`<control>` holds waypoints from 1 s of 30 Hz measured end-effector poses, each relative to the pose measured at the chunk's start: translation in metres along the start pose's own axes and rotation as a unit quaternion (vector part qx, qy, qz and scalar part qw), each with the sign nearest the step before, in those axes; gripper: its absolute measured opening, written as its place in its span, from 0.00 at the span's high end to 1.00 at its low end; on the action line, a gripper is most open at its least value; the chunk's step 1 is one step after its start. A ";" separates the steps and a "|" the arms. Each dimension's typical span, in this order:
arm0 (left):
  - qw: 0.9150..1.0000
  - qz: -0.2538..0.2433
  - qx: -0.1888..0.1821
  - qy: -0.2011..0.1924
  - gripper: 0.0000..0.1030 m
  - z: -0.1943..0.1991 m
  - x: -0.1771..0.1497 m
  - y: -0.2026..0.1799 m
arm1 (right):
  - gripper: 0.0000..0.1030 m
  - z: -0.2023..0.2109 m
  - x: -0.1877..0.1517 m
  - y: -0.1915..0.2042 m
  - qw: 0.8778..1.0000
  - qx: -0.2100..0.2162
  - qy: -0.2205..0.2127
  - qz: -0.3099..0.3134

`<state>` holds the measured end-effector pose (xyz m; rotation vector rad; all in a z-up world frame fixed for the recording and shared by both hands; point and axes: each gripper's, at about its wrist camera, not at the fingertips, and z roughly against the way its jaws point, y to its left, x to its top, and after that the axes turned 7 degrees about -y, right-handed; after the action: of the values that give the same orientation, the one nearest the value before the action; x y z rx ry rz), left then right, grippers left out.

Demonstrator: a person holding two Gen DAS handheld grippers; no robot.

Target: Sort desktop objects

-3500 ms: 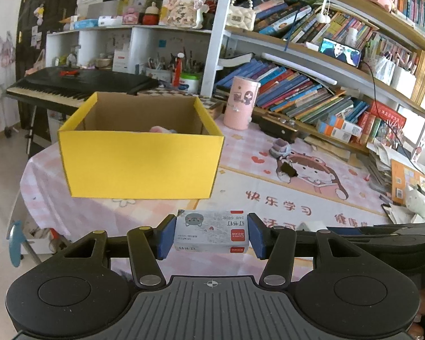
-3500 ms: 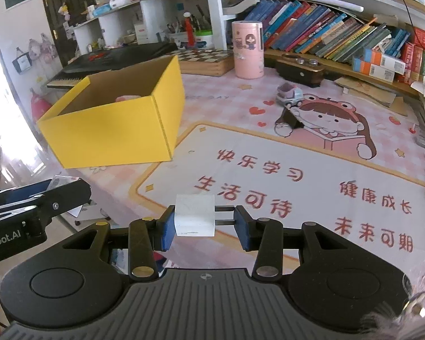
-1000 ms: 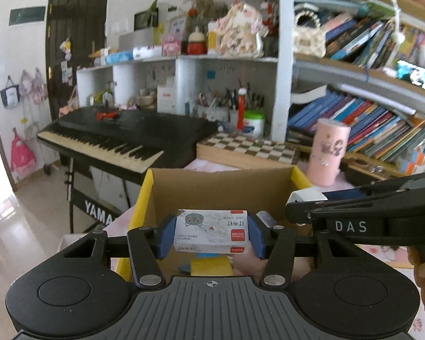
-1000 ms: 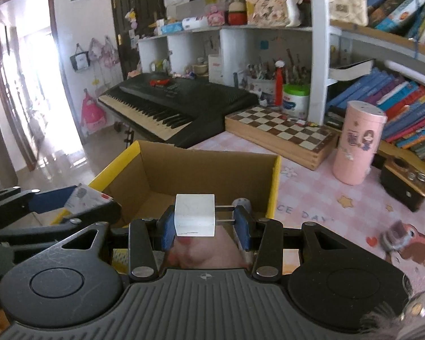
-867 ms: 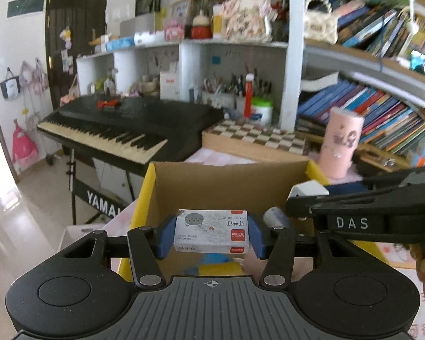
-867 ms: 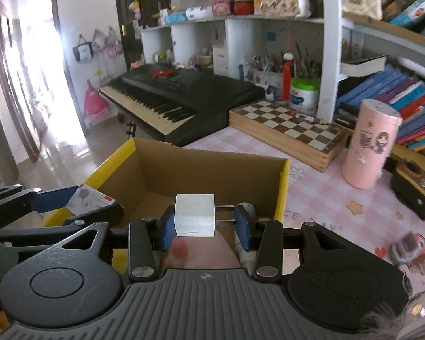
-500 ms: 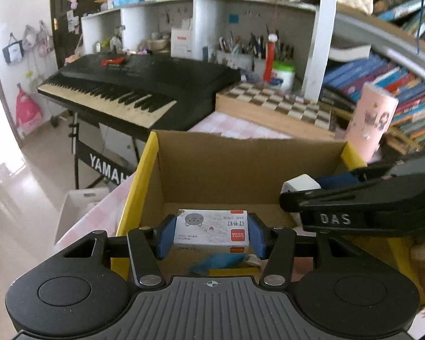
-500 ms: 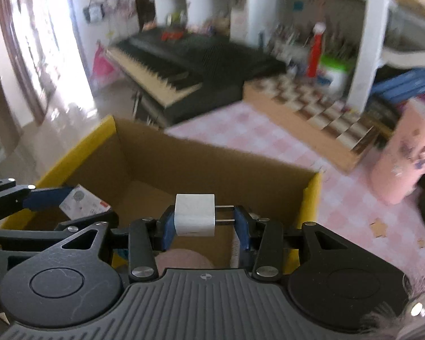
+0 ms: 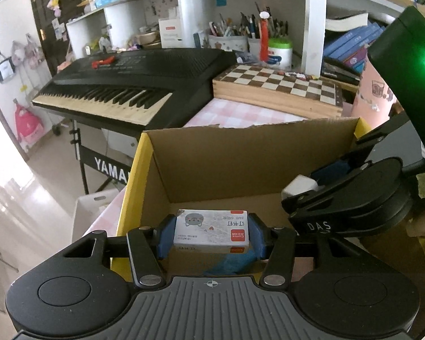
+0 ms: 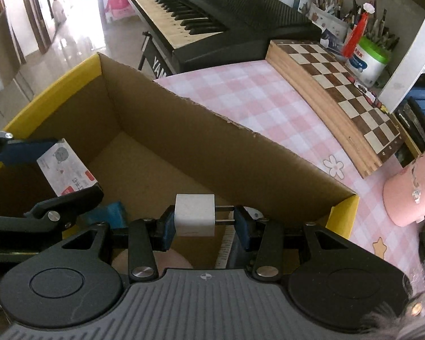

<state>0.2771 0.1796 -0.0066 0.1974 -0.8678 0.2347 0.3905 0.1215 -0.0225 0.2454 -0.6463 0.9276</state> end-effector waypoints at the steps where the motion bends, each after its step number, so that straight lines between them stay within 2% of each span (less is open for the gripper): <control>1: 1.000 0.005 -0.001 -0.004 0.47 0.001 0.000 0.002 | 0.60 0.002 0.000 0.000 1.000 -0.002 -0.004 0.000; 3: 1.000 0.012 -0.001 -0.020 0.44 0.007 -0.001 0.004 | 0.53 0.005 0.000 0.000 1.000 -0.007 -0.014 -0.002; 9: 0.997 0.023 -0.004 -0.074 0.36 0.036 0.000 0.005 | 0.49 0.028 -0.007 0.002 0.998 -0.013 -0.062 -0.012; 20: 0.986 0.051 0.007 -0.156 0.34 0.098 -0.004 0.010 | 0.48 0.107 -0.030 0.010 0.980 -0.045 -0.179 -0.075; 25: 0.981 0.046 0.018 -0.187 0.30 0.123 -0.015 0.011 | 0.48 0.135 -0.050 0.014 0.970 -0.067 -0.209 -0.101; 30: 0.980 0.050 0.010 -0.192 0.29 0.140 -0.029 0.012 | 0.48 0.156 -0.074 0.021 0.962 -0.086 -0.225 -0.132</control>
<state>0.1537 0.1505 0.0603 0.2224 -1.2609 0.3048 0.2776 0.0129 0.0531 0.3815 -1.0814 0.5545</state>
